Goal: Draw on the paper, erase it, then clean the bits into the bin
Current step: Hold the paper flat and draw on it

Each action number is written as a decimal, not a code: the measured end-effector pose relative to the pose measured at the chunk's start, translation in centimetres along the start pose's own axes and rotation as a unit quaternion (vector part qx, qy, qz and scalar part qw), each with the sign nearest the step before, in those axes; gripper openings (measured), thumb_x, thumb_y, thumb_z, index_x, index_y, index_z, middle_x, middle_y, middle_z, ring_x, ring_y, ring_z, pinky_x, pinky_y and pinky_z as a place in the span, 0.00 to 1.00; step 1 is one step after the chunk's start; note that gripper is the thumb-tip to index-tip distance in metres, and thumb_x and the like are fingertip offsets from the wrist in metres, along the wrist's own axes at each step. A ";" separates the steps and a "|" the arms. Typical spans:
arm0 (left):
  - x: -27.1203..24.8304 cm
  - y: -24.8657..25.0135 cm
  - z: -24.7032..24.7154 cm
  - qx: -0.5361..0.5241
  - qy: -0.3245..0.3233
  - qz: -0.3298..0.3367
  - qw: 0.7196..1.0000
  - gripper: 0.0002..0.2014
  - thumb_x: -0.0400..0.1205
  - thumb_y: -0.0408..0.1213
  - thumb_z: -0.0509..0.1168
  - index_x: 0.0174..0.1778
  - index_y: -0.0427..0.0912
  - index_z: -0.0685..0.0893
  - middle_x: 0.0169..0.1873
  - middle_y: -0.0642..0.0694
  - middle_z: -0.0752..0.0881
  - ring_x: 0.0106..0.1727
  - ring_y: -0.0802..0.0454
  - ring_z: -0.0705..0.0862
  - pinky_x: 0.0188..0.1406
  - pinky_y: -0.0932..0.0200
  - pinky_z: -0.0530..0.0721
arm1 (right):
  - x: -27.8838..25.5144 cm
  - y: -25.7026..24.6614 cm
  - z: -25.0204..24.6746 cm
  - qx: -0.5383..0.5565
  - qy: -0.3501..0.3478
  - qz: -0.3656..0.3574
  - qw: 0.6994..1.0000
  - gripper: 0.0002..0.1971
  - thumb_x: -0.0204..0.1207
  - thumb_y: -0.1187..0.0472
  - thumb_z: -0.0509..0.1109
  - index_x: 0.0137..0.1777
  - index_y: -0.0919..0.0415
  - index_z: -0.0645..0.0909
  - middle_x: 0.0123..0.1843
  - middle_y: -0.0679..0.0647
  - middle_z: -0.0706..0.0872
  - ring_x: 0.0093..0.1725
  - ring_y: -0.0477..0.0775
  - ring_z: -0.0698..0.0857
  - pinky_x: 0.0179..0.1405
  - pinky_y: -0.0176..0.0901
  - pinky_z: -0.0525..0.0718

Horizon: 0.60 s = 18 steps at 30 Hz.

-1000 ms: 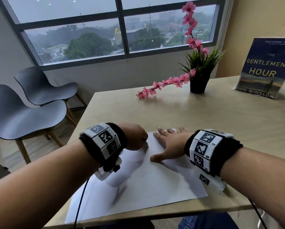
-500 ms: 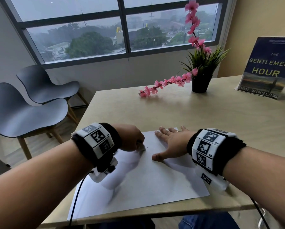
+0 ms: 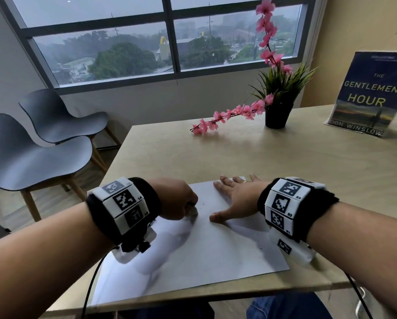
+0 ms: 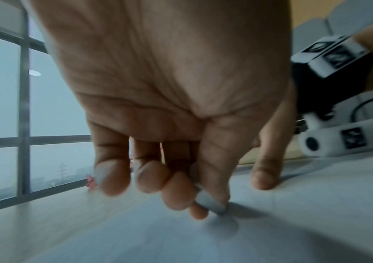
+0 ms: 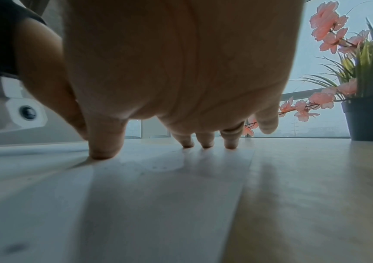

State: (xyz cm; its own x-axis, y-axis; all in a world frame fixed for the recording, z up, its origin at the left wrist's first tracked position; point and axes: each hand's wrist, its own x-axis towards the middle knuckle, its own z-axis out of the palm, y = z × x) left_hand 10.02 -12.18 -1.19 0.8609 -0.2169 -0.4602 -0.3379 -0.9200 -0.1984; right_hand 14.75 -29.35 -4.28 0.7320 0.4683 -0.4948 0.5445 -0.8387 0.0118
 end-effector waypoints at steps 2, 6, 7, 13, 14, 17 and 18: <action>-0.1 -0.3 0.0 -0.005 -0.003 -0.001 1.000 0.14 0.86 0.48 0.55 0.54 0.45 0.82 0.49 0.45 0.84 0.43 0.46 0.76 0.41 0.57 0.72 | 0.0 0.0 0.0 -0.002 -0.001 0.000 1.000 0.53 0.70 0.21 0.54 0.86 0.48 0.33 0.87 0.46 0.34 0.87 0.55 0.40 0.82 0.68 0.38; 0.3 -1.2 0.0 -0.022 0.025 -0.034 0.999 0.13 0.85 0.46 0.56 0.55 0.45 0.83 0.51 0.45 0.84 0.44 0.46 0.77 0.46 0.55 0.78 | 0.0 0.1 0.0 -0.001 0.001 -0.001 1.000 0.53 0.70 0.21 0.54 0.86 0.47 0.34 0.87 0.46 0.34 0.87 0.55 0.40 0.82 0.68 0.39; 0.2 -1.1 0.1 -0.023 0.022 -0.028 0.999 0.12 0.85 0.45 0.56 0.54 0.45 0.83 0.50 0.45 0.84 0.43 0.46 0.76 0.46 0.55 0.78 | 0.1 0.1 0.0 -0.001 0.001 -0.001 1.000 0.53 0.70 0.21 0.54 0.86 0.47 0.34 0.87 0.46 0.34 0.87 0.55 0.40 0.82 0.68 0.39; -0.3 -1.0 0.9 -0.048 0.019 -0.031 0.998 0.10 0.84 0.43 0.57 0.55 0.47 0.81 0.47 0.46 0.81 0.47 0.44 0.78 0.45 0.55 0.77 | -0.1 0.1 -0.2 0.009 0.027 -0.011 1.000 0.54 0.71 0.23 0.56 0.86 0.49 0.35 0.88 0.48 0.39 0.87 0.56 0.43 0.82 0.65 0.37; 0.0 -1.3 0.9 -0.048 0.027 -0.044 0.997 0.10 0.84 0.43 0.57 0.56 0.47 0.81 0.50 0.45 0.82 0.50 0.42 0.79 0.47 0.55 0.77 | -0.1 0.3 -0.3 0.016 0.039 -0.012 0.999 0.54 0.71 0.23 0.57 0.86 0.50 0.35 0.88 0.49 0.40 0.87 0.56 0.43 0.83 0.65 0.37; 0.8 -1.7 0.7 -0.037 0.042 -0.074 0.996 0.12 0.85 0.42 0.55 0.59 0.45 0.79 0.58 0.42 0.82 0.58 0.40 0.80 0.46 0.58 0.73 | 0.1 0.8 -0.6 -0.005 0.058 -0.004 0.998 0.53 0.70 0.23 0.58 0.86 0.48 0.38 0.87 0.53 0.32 0.86 0.58 0.35 0.82 0.66 0.36; 1.0 -1.9 0.5 -0.034 0.043 -0.077 0.996 0.12 0.85 0.41 0.55 0.60 0.44 0.79 0.60 0.42 0.82 0.59 0.40 0.80 0.45 0.58 0.72 | 0.1 1.0 -0.7 -0.018 0.052 -0.001 0.999 0.53 0.70 0.23 0.58 0.86 0.47 0.40 0.86 0.53 0.29 0.85 0.59 0.31 0.82 0.67 0.37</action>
State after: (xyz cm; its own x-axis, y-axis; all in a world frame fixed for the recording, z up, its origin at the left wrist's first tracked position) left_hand 11.34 -10.54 -1.73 0.9309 -0.0964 -0.3524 -0.1759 -0.9637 -0.2010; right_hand 15.70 -29.97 -3.76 0.7678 0.4984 -0.4025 0.5594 -0.8278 0.0420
